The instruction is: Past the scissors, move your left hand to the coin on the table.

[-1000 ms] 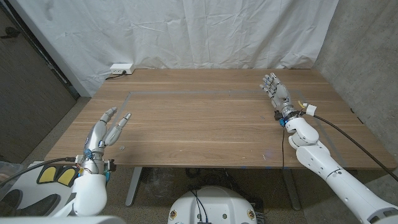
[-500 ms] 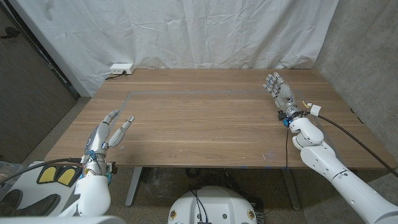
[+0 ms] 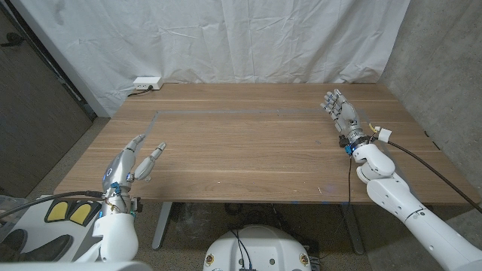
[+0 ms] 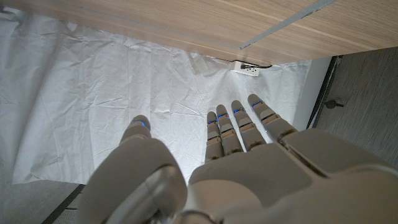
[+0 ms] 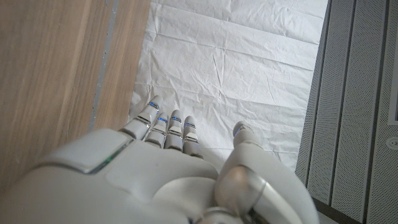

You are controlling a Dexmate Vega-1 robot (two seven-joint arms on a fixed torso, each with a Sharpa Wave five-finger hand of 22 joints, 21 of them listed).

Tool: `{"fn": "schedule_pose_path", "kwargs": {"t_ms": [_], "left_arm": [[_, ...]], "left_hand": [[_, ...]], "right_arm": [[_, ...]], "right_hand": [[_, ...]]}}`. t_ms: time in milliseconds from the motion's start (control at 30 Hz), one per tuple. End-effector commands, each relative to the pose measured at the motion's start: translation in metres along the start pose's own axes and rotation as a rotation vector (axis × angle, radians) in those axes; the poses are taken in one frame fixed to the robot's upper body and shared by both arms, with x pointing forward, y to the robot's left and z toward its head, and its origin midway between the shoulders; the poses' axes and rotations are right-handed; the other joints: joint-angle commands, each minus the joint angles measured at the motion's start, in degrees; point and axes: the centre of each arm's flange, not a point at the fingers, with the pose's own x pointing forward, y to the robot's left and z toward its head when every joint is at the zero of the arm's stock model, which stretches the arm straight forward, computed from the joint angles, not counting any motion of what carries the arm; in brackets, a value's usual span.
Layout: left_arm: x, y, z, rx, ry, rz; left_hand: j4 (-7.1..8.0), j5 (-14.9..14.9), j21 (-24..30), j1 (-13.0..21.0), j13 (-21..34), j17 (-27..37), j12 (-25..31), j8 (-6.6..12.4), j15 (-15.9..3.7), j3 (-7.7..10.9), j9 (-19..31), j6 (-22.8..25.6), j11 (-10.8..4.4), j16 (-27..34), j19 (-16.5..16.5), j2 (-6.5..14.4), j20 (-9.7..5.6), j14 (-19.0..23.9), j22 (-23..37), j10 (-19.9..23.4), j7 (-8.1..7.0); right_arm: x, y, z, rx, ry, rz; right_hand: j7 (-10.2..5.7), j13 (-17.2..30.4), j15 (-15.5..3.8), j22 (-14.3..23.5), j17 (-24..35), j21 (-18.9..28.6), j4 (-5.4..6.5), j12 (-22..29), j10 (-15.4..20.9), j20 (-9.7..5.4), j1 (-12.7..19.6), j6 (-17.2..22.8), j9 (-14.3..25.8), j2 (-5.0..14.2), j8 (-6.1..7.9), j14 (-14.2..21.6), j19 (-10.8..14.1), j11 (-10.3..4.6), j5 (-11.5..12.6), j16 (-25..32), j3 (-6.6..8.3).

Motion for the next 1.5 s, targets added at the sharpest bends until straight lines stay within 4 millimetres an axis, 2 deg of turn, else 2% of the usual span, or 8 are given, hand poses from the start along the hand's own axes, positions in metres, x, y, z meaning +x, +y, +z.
{"fn": "schedule_pose_path", "kwargs": {"t_ms": [33,533,1067,1500], "left_arm": [[-0.009,0.005,-0.001,0.042,0.005,0.03],[-0.017,0.0,0.004,0.155,0.037,0.023],[-0.02,0.002,0.006,0.272,0.063,0.053],[-0.009,0.004,0.004,0.295,0.097,0.013]], "left_hand": [[-0.46,0.44,-0.23,0.54,0.21,0.31,-0.08,-0.01,-2.27,0.23,0.29,0.56,0.02,-0.23,0.44,0.01,-2.04,0.71,0.26,0.51,-0.19],[-0.69,0.76,-0.32,1.02,0.22,0.31,-0.25,-0.2,-2.42,0.19,0.3,0.62,-0.18,-0.28,0.57,0.0,-2.1,0.95,0.25,0.59,-0.44],[-1.0,1.13,-0.44,1.66,0.23,0.31,-0.4,-0.37,-2.75,0.19,0.3,0.7,-0.49,-0.39,0.64,-0.01,-2.2,1.08,0.25,0.76,-0.67],[-1.36,1.61,-0.83,2.53,0.25,0.34,-1.02,-0.97,-2.51,0.26,0.32,-0.23,-0.61,-0.9,0.03,0.18,-1.98,0.06,0.27,-0.27,-1.02]], "right_arm": [[-0.006,0.0,0.0,0.0,-0.001,0.003],[-0.01,-0.005,0.009,-0.01,-0.005,0.0],[-0.017,-0.009,0.008,-0.002,-0.003,-0.002],[-0.02,-0.013,0.006,0.0,0.004,-0.012]], "right_hand": [[-0.05,0.12,0.08,0.27,0.32,-0.12,0.12,0.01,0.56,-0.51,-0.35,0.41,0.13,-0.14,-0.23,0.12,0.68,0.21,0.05,-0.2,-0.23],[-0.06,0.12,0.11,0.28,0.3,-0.38,0.14,-0.01,0.58,-0.47,-0.48,0.49,0.13,-0.16,-0.22,0.15,0.8,0.11,0.07,-0.22,-0.28],[-0.04,0.12,0.11,0.29,0.32,-0.68,0.26,-0.06,0.57,-0.47,-0.76,0.49,0.13,-0.16,-0.25,0.17,0.92,0.13,0.07,-0.22,-0.4],[-0.03,0.12,0.11,0.29,0.32,-0.88,0.32,-0.08,0.57,-0.48,-0.91,0.56,0.13,-0.14,-0.23,0.14,1.0,0.01,0.07,-0.25,-0.45]]}}
